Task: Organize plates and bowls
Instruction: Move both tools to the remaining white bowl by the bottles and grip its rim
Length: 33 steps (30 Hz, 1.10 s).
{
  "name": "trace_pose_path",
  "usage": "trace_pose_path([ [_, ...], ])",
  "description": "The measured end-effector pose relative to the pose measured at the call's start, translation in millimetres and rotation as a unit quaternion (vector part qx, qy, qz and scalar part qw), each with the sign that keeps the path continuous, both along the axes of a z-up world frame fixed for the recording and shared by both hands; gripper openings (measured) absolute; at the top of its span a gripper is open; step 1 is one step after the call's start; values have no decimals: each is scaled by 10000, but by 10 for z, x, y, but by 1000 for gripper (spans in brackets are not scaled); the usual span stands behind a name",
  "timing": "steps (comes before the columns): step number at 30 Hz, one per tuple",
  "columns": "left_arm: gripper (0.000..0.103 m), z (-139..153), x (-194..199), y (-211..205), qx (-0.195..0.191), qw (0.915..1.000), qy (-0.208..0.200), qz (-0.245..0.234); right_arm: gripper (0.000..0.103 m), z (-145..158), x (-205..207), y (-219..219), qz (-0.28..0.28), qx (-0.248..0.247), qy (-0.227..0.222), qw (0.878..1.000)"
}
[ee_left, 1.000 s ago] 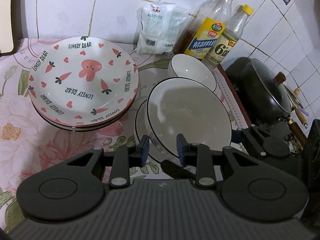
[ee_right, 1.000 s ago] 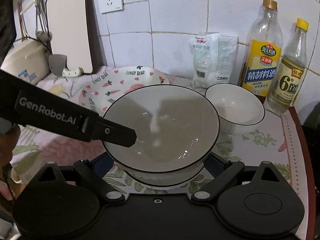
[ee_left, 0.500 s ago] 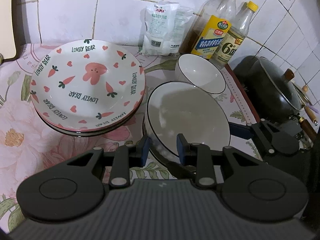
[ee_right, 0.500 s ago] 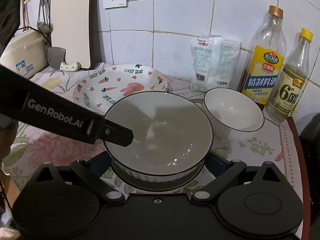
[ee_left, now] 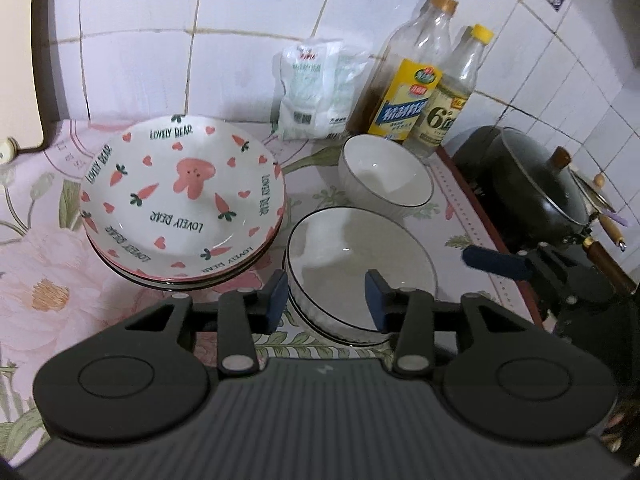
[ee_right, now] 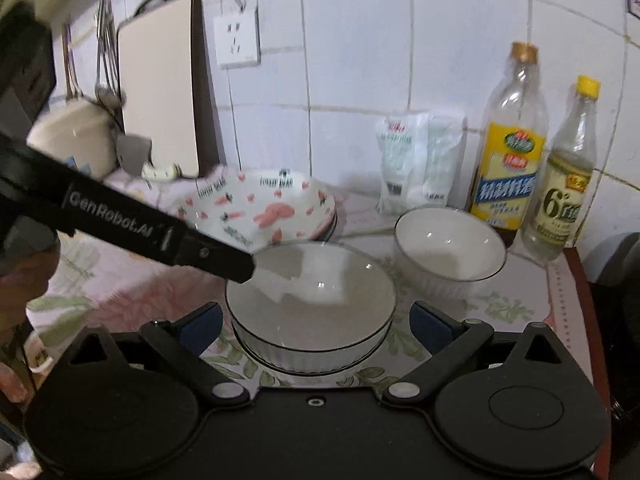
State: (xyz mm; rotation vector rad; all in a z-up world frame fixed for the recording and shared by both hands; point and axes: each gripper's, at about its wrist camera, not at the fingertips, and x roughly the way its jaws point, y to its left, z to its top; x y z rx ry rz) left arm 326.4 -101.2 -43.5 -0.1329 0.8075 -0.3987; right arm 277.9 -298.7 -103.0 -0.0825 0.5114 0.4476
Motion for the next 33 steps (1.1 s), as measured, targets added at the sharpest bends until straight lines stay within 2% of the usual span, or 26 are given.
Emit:
trace_pose_path([
  [3,41,156,-95,-9,50,9999,-111,-90,101,151,-81,-193,2,291,-23,9996],
  [9,41,432,-249,-106,-266,9988,-353,-217,101,384,-164,-545,-142,750,24,9971],
  [16,41,631,-175,-334,-187,9972,-613,-376,101,531,-26,-843,-389,1205,270,9916],
  [19,41,567,-148,-357,-153,9963,-752,-393,101,549,75,-963,-503,1453,353,9875],
  [24,41,405,46,-411,-84,9973,-618,-389,101,450,358,-1123,-481,1853,721,9789],
  [29,41,345,335,-557,74,9970,-611,-464,100,288,690,-1157,-547,1943,1092,9733],
  [33,41,243,642,-656,245,9970,-554,-481,97,105,993,-1245,-712,2116,1434,9642],
])
